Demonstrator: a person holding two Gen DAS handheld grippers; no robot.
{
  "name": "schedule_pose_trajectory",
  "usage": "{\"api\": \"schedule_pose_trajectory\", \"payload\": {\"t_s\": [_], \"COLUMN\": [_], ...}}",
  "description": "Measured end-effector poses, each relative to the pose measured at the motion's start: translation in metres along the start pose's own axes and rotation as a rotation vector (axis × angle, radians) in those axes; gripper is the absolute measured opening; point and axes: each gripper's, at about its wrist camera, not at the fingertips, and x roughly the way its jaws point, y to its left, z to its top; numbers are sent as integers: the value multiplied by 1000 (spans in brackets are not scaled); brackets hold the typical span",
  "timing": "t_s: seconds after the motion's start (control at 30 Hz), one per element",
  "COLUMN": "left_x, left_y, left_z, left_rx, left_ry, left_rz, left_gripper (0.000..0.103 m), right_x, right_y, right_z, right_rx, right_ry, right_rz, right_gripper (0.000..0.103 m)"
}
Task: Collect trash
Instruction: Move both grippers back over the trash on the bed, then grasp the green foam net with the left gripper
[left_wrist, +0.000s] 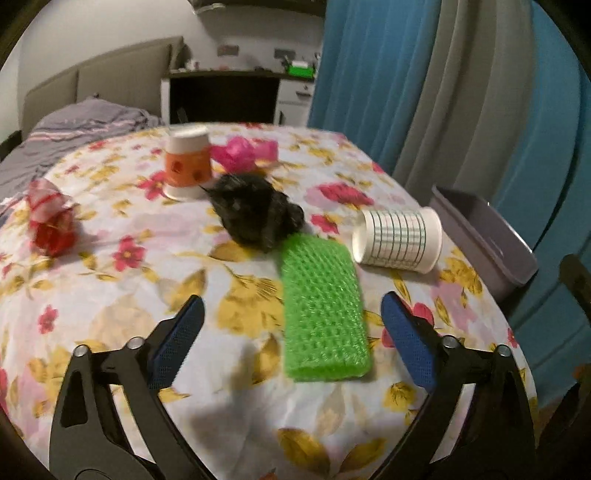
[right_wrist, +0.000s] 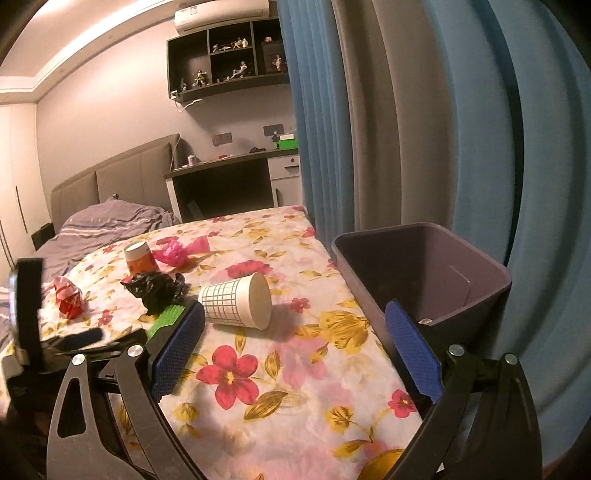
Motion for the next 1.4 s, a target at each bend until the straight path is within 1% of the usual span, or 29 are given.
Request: {"api": "schedule_pose_trajectory", "payload": {"t_s": [0.03,0.1,0.13,0.17,0.27,0.3,0.33,0.37,0.4,0.43,0.5,0.7,0.8,0.9,0.93,1.0,1.17,1.3,1.4], "left_x": [6,16,22,27,31,32,32,32,31,31,28,-3,-28,-49,-56,-63,-71,-80,-87], "left_y": [-1,-1,-2,-2,-1,-1,0,0,1,1,3,12,24,41,50,61,99,122,135], "left_z": [0,0,-1,-2,-3,-2,-3,-4,-4,-5,-5,-9,-8,-4,-3,-2,-2,-5,-6], "left_rx": [0,-2,-2,-2,-14,-17,-22,-24,-28,-30,-32,-55,-75,-103,-117,-138,-221,-263,-271], "left_ry": [23,64,89,115,137,137,139,140,139,136,127,78,21,-40,-63,-85,-109,-137,-159], "left_rz": [-2,-13,-22,-31,-62,-68,-81,-88,-93,-96,-103,-153,-160,-122,-99,-68,7,34,55], "left_gripper": [85,72,71,67,59,49,44,36,30,27,14,13,13,13,13,13,13,13,13], "right_x": [1,3,5,6,11,12,13,13,13,13,14,15,17,19,20,21,30,42,52], "right_y": [1,2,3,4,6,7,9,10,12,13,14,19,24,33,38,47,79,110,132], "right_z": [0,1,0,1,0,0,-1,-1,-2,-2,-2,-2,-2,-2,-2,-2,-1,1,3], "right_rx": [-3,-5,-6,-6,-5,-7,-9,-12,-15,-18,-21,-33,-34,-48,-54,-66,-116,-175,-211], "right_ry": [2,4,6,9,20,23,25,27,29,31,33,37,44,49,51,54,74,81,78], "right_rz": [1,7,10,12,24,27,31,32,35,37,41,47,58,73,81,100,149,186,205], "right_gripper": [94,94,94,94,94,94,94,94,94,94,94,94,94,94,94,94,94,94,94]}}
